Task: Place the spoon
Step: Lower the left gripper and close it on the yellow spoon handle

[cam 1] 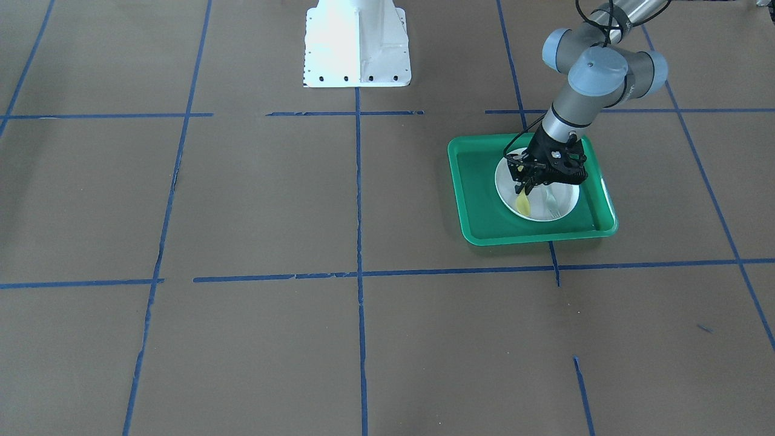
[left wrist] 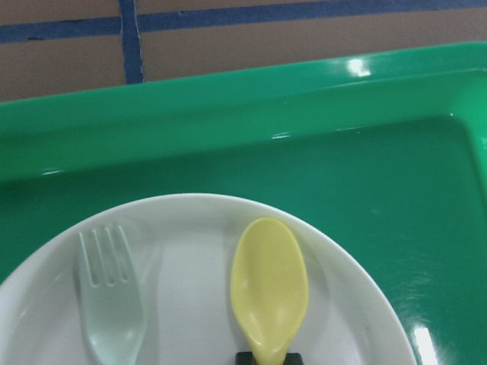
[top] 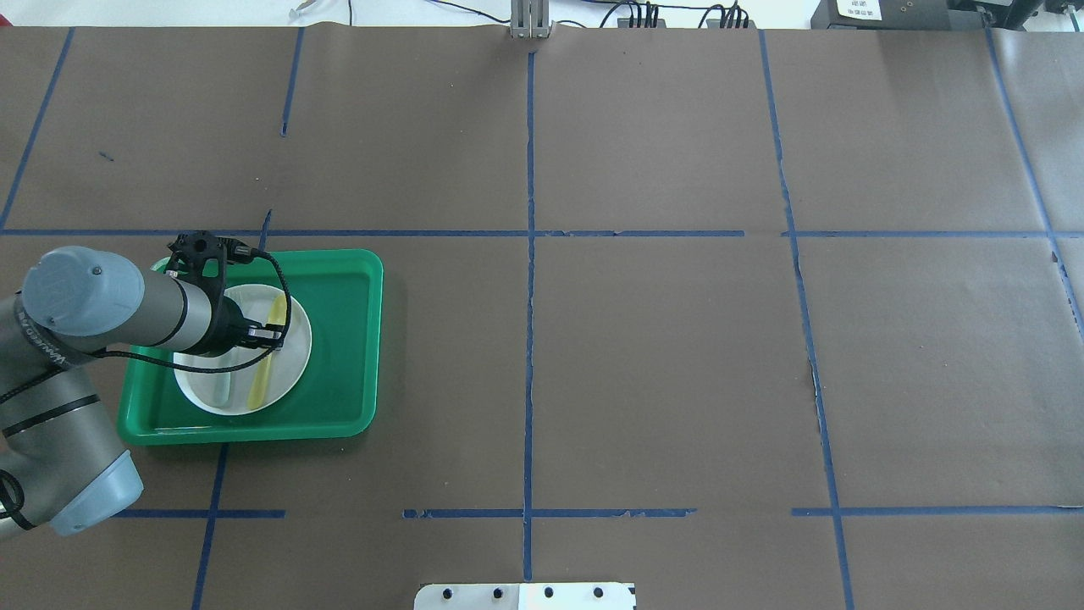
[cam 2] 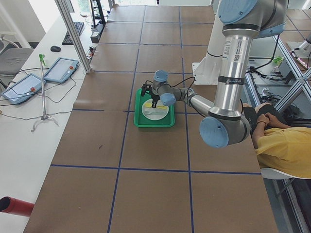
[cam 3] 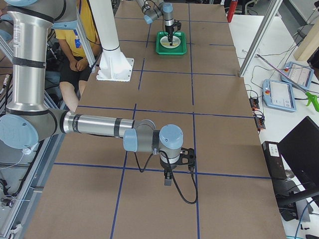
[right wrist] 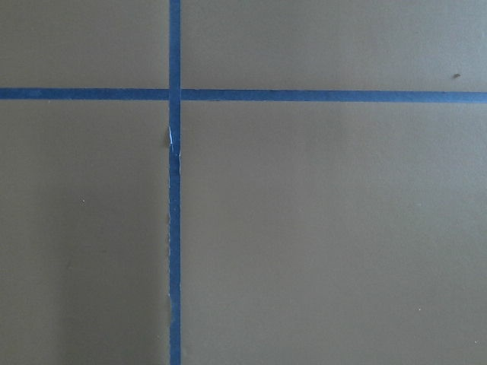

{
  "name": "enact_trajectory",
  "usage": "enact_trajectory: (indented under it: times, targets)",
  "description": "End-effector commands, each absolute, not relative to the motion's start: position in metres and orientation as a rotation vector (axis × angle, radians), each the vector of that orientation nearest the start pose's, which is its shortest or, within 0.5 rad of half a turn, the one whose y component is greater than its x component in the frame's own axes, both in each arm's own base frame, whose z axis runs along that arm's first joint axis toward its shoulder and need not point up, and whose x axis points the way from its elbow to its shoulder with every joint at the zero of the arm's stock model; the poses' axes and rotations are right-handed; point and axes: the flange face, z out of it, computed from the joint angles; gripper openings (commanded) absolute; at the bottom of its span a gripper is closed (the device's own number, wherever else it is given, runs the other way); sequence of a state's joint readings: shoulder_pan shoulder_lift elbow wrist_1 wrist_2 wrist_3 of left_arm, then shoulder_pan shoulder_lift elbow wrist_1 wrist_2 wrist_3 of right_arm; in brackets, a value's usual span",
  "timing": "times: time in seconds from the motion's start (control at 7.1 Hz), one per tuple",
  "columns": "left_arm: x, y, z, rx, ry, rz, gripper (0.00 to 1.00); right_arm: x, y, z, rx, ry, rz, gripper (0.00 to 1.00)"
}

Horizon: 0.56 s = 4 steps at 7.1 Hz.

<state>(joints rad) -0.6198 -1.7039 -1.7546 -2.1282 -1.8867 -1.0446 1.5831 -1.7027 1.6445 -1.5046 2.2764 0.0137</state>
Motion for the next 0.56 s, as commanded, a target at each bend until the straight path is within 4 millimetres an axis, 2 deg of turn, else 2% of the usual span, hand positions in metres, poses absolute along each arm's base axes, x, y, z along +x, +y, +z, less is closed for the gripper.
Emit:
enact_trajectory:
  times: [0.0, 0.14, 0.42]
  targets:
    - [0.398, -0.411, 0.441, 0.226, 0.896, 0.054, 0.04, 0.074, -0.435, 0.682, 0.007, -0.706, 0.022, 1.00]
    - [0.394, -0.408, 0.441, 0.195, 0.885, 0.055, 0.00, 0.074, -0.435, 0.682, 0.008, -0.706, 0.022, 1.00]
    - [0.374, -0.413, 0.411, 0.180, 0.855, 0.027, 0.00, 0.074, -0.435, 0.682, 0.007, -0.706, 0.022, 1.00]
